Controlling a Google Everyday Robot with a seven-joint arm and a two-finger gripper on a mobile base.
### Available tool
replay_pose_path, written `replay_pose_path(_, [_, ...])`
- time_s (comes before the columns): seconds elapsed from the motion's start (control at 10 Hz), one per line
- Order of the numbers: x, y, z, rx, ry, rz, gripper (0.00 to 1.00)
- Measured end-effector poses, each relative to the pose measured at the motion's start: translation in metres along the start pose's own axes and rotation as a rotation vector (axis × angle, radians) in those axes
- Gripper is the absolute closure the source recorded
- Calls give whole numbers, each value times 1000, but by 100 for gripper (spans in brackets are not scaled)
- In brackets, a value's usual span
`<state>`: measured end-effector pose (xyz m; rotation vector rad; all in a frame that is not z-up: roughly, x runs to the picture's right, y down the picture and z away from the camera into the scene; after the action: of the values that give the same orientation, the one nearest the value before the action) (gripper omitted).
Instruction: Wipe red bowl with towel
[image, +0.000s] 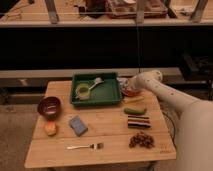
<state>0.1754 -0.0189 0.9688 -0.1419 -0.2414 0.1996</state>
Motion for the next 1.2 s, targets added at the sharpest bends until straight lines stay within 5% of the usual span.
replay_pose_path(0.6, [37, 1, -22, -11, 56, 26, 100])
replay_pose_path(1.0, [54, -25, 4, 17, 141, 40, 100])
replay_pose_path(1.2, [42, -38, 17, 32, 142, 45, 100])
